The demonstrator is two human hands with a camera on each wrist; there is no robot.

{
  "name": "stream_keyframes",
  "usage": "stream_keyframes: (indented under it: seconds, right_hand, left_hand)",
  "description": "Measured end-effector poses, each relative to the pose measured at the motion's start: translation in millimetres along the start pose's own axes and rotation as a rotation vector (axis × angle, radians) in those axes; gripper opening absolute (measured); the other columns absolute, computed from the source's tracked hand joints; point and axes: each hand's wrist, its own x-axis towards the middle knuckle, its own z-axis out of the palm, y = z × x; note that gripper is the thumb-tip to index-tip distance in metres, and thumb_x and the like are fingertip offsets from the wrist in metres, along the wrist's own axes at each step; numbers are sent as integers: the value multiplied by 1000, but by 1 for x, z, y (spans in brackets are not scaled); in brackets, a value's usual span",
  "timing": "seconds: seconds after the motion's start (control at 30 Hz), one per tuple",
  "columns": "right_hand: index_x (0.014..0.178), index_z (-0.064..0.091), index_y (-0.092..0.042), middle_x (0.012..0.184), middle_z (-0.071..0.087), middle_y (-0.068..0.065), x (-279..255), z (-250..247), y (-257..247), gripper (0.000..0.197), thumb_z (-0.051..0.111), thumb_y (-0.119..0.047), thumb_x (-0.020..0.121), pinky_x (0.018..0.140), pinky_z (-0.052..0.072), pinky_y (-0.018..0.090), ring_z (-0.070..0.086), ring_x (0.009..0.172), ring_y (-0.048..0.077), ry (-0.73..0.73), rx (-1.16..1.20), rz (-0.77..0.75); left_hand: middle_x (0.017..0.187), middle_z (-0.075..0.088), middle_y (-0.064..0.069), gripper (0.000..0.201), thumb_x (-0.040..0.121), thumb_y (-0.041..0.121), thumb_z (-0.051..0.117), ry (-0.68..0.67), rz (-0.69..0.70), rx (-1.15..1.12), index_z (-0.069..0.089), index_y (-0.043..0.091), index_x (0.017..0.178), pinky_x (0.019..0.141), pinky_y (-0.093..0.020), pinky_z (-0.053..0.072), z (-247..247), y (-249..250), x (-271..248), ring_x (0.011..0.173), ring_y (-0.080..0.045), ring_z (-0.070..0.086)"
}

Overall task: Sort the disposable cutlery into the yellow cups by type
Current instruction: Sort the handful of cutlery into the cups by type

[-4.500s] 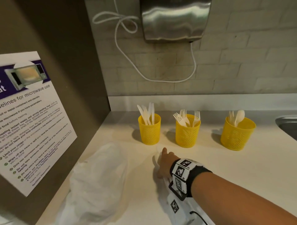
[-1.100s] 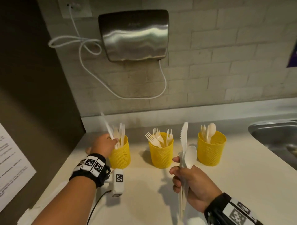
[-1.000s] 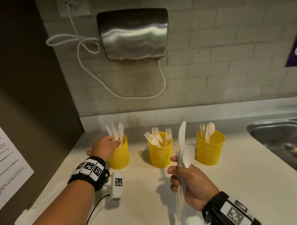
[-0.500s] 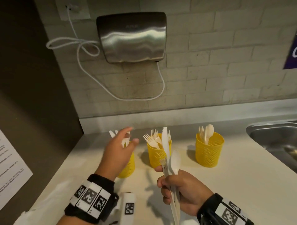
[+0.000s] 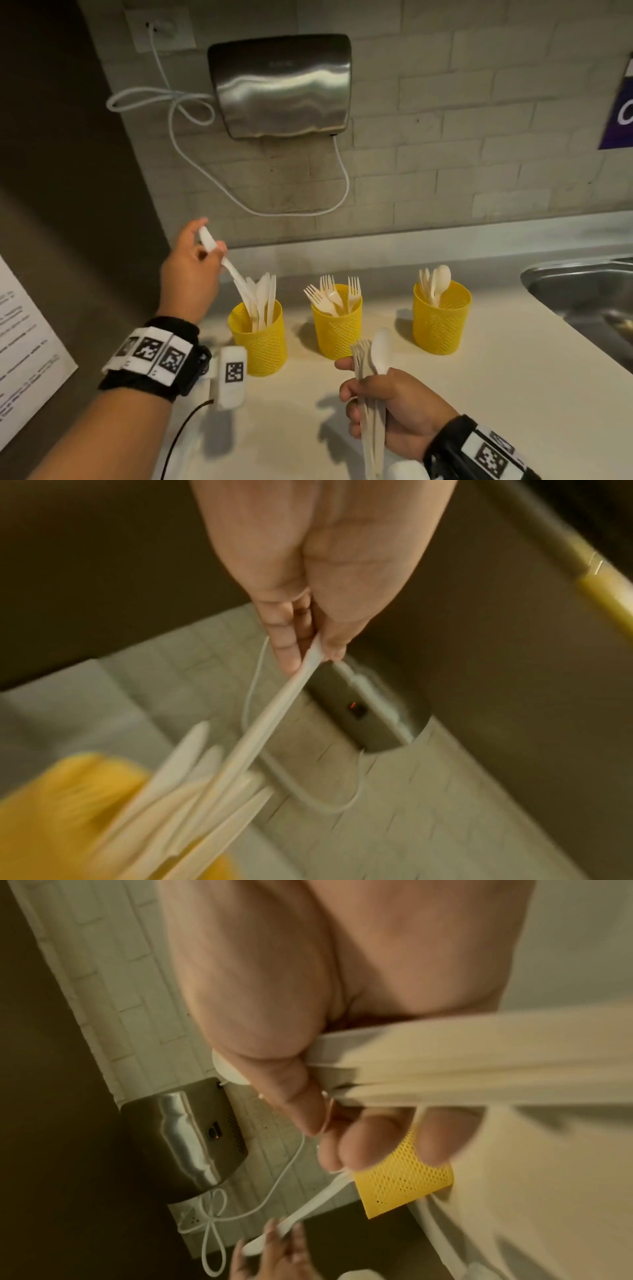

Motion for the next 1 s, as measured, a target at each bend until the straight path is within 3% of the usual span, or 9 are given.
stream_keyframes:
  seconds: [0.1, 0.17, 0.3, 0.47, 0.53, 0.67, 0.8, 0.9, 1.0]
  right_hand:
    - [122, 55, -16, 68, 58, 13, -6, 2, -1, 42, 61, -13, 80, 62, 52, 43, 57, 57, 26, -29, 57, 33]
    - [122, 56, -21, 65, 53, 11, -7, 4, 0, 41, 61, -15, 82, 59, 50, 39, 52, 54, 23, -37, 82, 47]
    - [123, 51, -4, 61, 47, 13, -4, -1, 1, 52, 57, 5, 72, 51, 37, 28, 44, 49, 21, -24, 99, 54]
    - [104, 60, 2, 65, 57, 15, 0, 3, 3, 43, 49, 5, 62, 48, 43, 25, 52, 52, 22, -88, 74, 70]
    - [96, 65, 1, 65, 58, 13, 1, 5, 5, 38, 49, 3, 61, 50, 44, 25, 53, 52, 21, -122, 72, 81]
    - [76, 72, -4, 64, 60, 10, -1, 6, 4, 24, 51, -2, 66, 57, 48, 31, 54, 53, 20, -138, 47, 92]
    - [100, 68, -5, 73, 62, 14, -2, -4, -1, 33, 55, -2, 70, 65, 56, 42, 62, 64, 26, -83, 40, 99]
    - [107, 65, -5, 78, 63, 15, -6, -12, -6, 34, 53, 2, 76, 68, 54, 46, 64, 69, 28, -37, 37, 107]
    - [111, 61, -4, 69, 58, 14, -8, -21, -4, 28, 48, 1, 87, 50, 50, 31, 52, 47, 21, 60, 62, 94]
  left_hand:
    - [104, 64, -8, 46, 88, 16, 60, -232, -100, 279, 47, 22, 133, 83, -31, 45, 21, -33, -13, 98, -27, 62]
    - [130, 54, -12, 50, 89, 19, 59, -308, -91, 410, 44, 16, 137, 94, -32, 40, 28, -41, -25, 114, -26, 54]
    - [143, 38, -8, 46, 90, 17, 57, -141, 34, 346, 47, 19, 134, 104, -32, 34, 28, -22, -48, 126, -23, 43]
    - [116, 59, -5, 60, 82, 1, 64, -1022, -223, -237, 46, 46, 117, 86, -21, 48, 52, 14, -95, 92, -6, 57]
    - [103, 62, 0, 58, 86, -1, 59, -1121, -197, -234, 47, 46, 118, 82, -26, 48, 63, 15, -104, 83, -7, 58]
    - [69, 61, 4, 25, 88, -1, 57, -1077, -169, -192, 65, 17, 102, 50, -24, 43, 68, 21, -109, 55, -14, 52]
    - [83, 67, -2, 20, 87, 5, 60, -909, -57, -104, 67, 20, 96, 70, -29, 54, 61, 22, -89, 70, -12, 61]
    - [81, 66, 0, 27, 88, 2, 57, -592, -30, -215, 65, 27, 89, 71, -28, 53, 60, 30, -59, 66, -8, 61]
    - [85, 66, 3, 25, 90, 7, 56, -309, 23, -285, 62, 31, 90, 76, -26, 53, 62, 40, -26, 72, -8, 62]
